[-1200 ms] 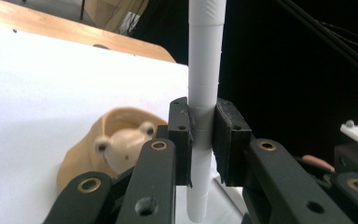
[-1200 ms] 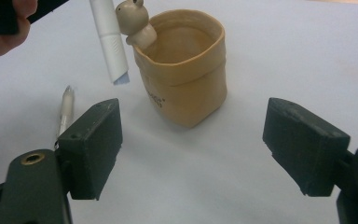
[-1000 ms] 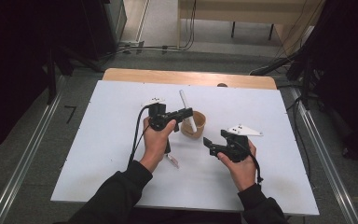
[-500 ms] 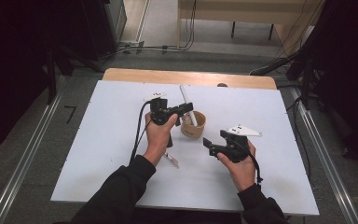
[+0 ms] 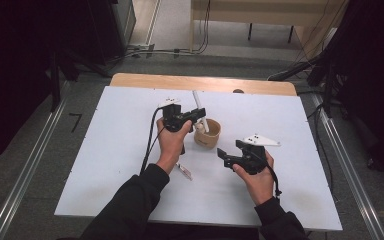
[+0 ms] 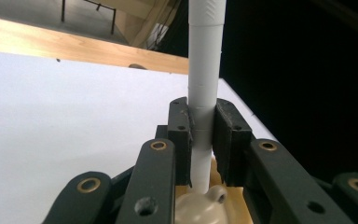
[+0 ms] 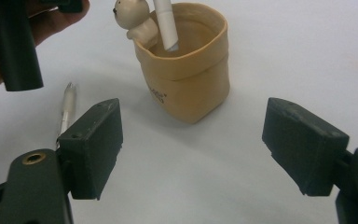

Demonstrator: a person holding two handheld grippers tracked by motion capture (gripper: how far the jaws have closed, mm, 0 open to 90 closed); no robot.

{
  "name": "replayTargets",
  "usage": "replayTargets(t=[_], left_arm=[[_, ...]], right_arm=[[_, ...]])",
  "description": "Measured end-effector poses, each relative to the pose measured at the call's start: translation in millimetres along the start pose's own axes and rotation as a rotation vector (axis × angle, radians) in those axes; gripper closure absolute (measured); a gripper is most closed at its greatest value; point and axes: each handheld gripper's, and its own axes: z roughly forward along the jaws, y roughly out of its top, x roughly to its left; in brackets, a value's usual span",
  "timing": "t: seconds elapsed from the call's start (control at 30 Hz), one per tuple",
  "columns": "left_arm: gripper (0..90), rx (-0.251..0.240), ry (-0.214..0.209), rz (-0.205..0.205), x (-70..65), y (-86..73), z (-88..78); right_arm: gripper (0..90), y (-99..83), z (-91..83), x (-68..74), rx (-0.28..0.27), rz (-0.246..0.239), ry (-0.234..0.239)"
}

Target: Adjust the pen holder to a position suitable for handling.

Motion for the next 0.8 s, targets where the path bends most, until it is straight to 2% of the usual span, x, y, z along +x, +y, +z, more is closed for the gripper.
replayTargets(t=[0.17,0.47,0.6,0.8], left_arm=[[78.8,0.008,0.019,0.029,-0.8,-3.0,3.8],[76.7,0.031,0.044,0.045,1.6,-6.3,6.8],[75.1,0.031,0.038,0.038,4.1,-8.5,6.1],[66.3,0.023,0.038,0.029,5.3,-8.9,2.8]], right_arm=[[18.7,-0.8,0.7,0.4,0.005,0.002,0.001],[18.7,-1.4,1.5,0.8,0.008,0.002,0.002],[18.8,-1.5,1.5,0.7,0.010,0.002,0.001],[18.8,-1.8,2.2,1.0,0.011,0.000,0.002]])
